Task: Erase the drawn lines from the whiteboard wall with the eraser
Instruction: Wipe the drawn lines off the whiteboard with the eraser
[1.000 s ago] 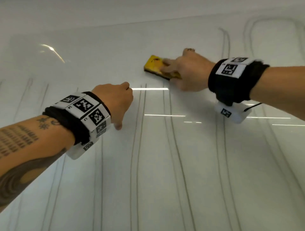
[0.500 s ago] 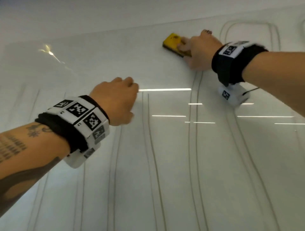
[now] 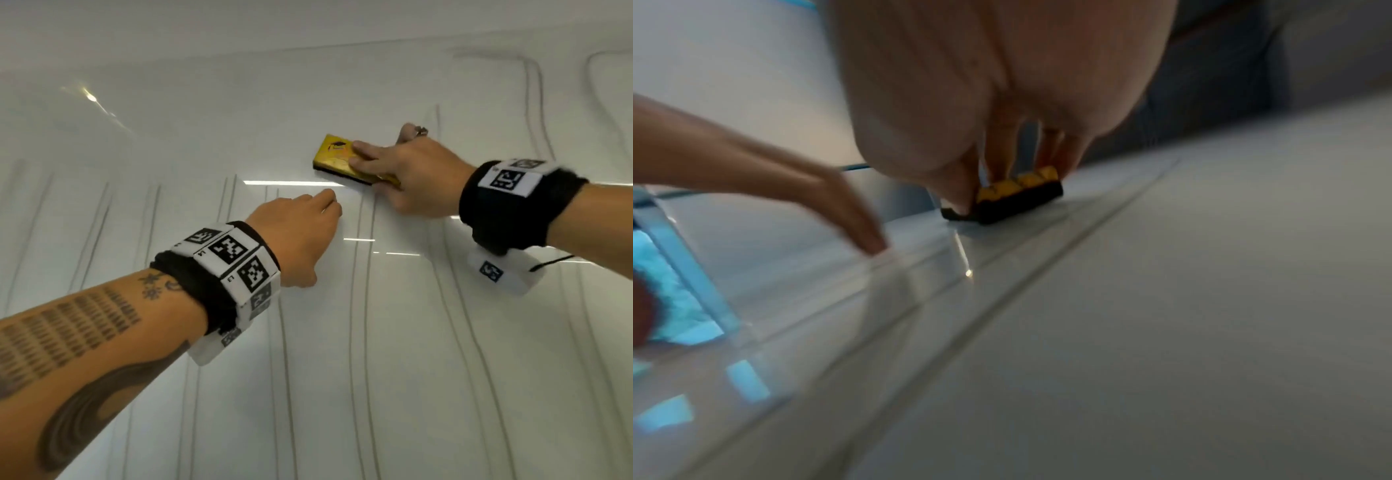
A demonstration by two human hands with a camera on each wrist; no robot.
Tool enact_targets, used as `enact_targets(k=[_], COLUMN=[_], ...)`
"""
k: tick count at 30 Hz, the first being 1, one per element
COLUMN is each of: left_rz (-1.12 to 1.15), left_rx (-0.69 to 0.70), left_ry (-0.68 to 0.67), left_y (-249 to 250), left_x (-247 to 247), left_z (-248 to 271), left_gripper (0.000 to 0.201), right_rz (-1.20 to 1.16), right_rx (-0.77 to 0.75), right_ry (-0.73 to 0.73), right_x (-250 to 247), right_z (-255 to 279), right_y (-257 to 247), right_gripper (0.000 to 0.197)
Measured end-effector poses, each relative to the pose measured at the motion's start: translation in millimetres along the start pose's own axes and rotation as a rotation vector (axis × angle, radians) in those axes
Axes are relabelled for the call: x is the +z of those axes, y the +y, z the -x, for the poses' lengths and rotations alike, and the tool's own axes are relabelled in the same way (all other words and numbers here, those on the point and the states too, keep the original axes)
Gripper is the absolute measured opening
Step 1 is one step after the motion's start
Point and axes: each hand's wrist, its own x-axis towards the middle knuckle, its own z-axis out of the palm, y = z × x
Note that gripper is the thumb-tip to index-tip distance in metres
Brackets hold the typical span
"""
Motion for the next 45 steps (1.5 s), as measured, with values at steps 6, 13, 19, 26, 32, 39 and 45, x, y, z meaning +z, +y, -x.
enact_targets(k=[6, 13, 19, 26, 32, 39, 45], left_rz=[0.039, 0.001, 0.003, 0.008, 0.062, 0.013, -0.037], left_rx=[-0.006, -0.001, 0.021, 0.031, 0.05, 0.07, 0.038], left_ry=[-0.012, -0.007, 0.003, 0.027, 0.016, -0.014, -0.047], left_y=[1, -1, -5, -8, -5, -5, 2], left_x=[3, 1, 4, 7, 8, 6, 3], left_z=[1, -5, -8, -8, 0, -3, -3], left_gripper=[0.09, 0.091, 0.087, 0.084, 0.08, 0.084, 0.083], right_rz=[0.112, 0.019, 0.108, -0.063, 0.064, -0.086, 0.068], right_rx=[0.501, 0.125, 0.588, 0.194, 0.677, 0.281, 0.769], right_ry=[0.153, -0.018, 0.152, 0.04, 0.143, 0.037, 0.302], right_x=[-28, -2, -31, 2, -17, -22, -78], right_z=[-36, 1, -1, 35, 20, 58, 49], right_y=[95, 17, 103, 36, 98, 40, 140], right_gripper=[0.046, 0.051, 0.048, 0.048, 0.05, 0.052, 0.054])
